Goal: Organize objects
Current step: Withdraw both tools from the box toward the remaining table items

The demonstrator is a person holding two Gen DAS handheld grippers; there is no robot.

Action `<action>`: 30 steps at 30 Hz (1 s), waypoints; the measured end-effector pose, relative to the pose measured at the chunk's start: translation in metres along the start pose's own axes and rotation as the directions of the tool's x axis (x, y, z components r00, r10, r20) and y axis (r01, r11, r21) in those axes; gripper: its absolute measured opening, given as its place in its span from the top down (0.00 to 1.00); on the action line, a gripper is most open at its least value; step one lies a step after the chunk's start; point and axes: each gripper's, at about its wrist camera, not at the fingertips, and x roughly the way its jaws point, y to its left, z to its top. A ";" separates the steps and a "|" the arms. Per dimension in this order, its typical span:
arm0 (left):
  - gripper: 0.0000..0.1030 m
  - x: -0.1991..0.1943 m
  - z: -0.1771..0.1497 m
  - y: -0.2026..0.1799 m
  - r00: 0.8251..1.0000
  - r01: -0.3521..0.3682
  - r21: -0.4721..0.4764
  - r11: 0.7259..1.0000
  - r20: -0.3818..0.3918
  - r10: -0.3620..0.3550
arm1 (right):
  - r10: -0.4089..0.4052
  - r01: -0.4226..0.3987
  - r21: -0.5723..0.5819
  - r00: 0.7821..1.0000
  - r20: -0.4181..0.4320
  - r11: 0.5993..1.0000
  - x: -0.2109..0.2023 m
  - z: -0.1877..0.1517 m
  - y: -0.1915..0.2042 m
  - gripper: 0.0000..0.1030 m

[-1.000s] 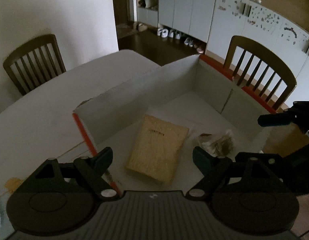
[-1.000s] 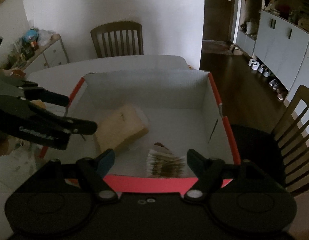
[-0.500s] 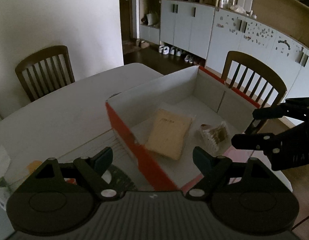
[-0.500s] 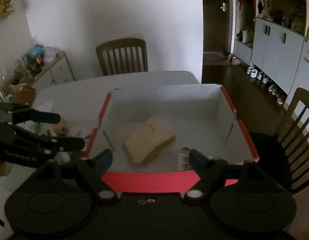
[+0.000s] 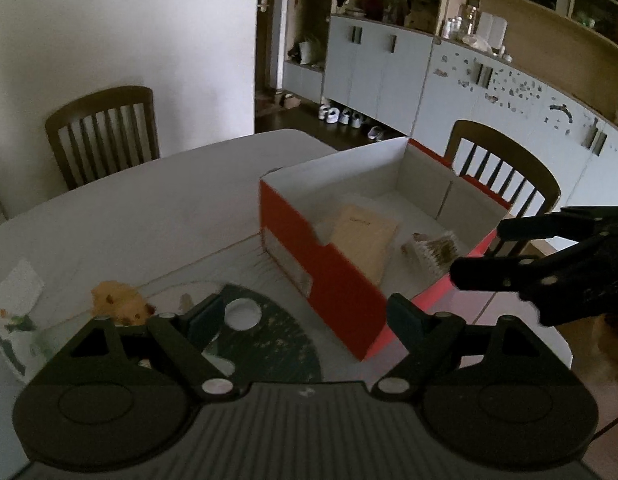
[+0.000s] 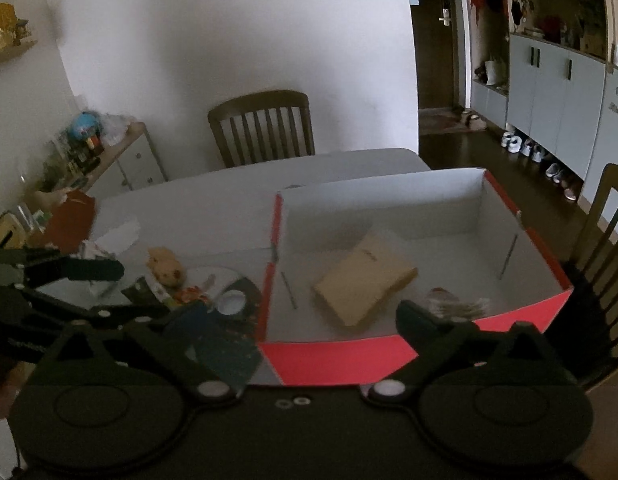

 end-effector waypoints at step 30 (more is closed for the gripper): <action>0.00 -0.036 -0.065 0.122 0.982 -0.181 -0.108 0.977 0.036 0.186 | 0.018 -0.021 -0.053 0.998 -0.056 0.998 0.031 -0.023 0.110 0.01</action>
